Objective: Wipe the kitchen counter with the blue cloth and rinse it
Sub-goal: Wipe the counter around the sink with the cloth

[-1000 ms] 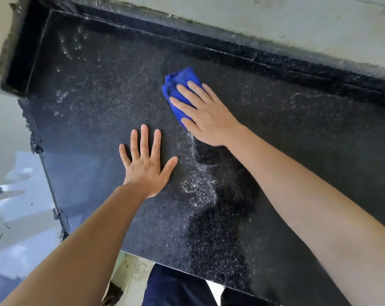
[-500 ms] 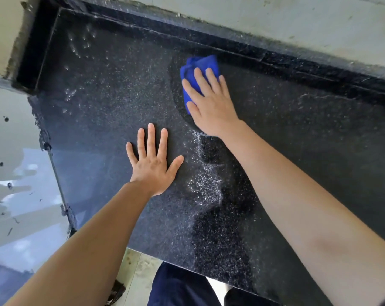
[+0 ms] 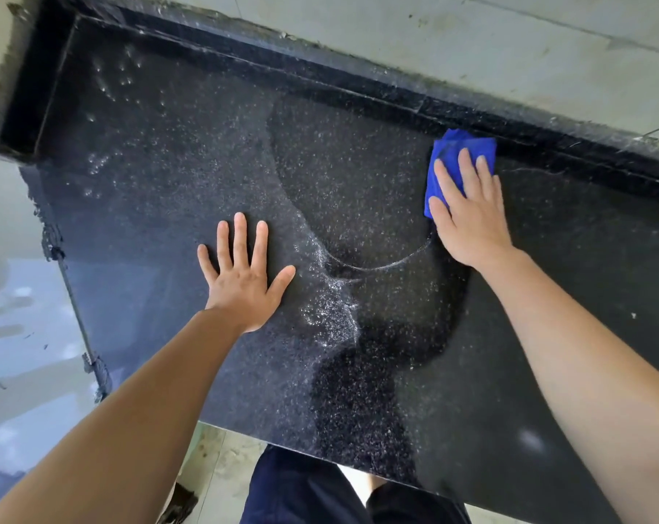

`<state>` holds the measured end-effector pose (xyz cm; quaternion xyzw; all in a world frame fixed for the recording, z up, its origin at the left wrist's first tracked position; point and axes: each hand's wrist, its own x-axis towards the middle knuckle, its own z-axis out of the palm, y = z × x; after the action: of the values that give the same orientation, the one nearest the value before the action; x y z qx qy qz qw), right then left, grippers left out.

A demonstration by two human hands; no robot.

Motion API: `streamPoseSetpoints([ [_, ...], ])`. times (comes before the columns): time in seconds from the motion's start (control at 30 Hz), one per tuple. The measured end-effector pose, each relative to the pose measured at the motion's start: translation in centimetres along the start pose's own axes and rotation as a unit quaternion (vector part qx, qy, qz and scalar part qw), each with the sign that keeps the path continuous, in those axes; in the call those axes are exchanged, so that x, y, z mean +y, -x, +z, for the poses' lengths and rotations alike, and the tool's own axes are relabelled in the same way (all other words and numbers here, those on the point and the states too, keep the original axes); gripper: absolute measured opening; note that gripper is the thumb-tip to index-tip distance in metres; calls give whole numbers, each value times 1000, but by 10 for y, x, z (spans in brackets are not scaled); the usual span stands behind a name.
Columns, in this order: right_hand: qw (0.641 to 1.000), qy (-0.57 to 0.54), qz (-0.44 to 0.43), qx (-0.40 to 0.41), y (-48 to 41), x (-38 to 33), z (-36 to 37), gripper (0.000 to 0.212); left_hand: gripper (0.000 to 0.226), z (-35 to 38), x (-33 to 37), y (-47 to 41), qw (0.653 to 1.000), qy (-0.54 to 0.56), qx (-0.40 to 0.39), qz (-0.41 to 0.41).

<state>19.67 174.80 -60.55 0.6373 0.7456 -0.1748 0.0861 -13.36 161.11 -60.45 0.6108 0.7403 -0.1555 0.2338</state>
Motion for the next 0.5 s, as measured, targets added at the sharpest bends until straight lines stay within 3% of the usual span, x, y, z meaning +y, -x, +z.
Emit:
streamPoseSetpoints([
  [0.1, 999, -5, 42, 26, -6, -42, 10, 59, 82, 2, -1, 0, 1000, 3, 12, 0],
  [0.3, 988, 25, -149, 9, 82, -90, 46, 57, 83, 1, 1, 2, 1000, 4, 16, -1],
  [0.43, 969, 52, -239, -30, 134, -59, 59, 56, 83, 3, 0, 2, 1000, -2, 20, -5],
  [0.5, 974, 50, -222, -24, 136, -28, 57, 55, 84, 3, 0, 2, 1000, -1, 21, -5],
])
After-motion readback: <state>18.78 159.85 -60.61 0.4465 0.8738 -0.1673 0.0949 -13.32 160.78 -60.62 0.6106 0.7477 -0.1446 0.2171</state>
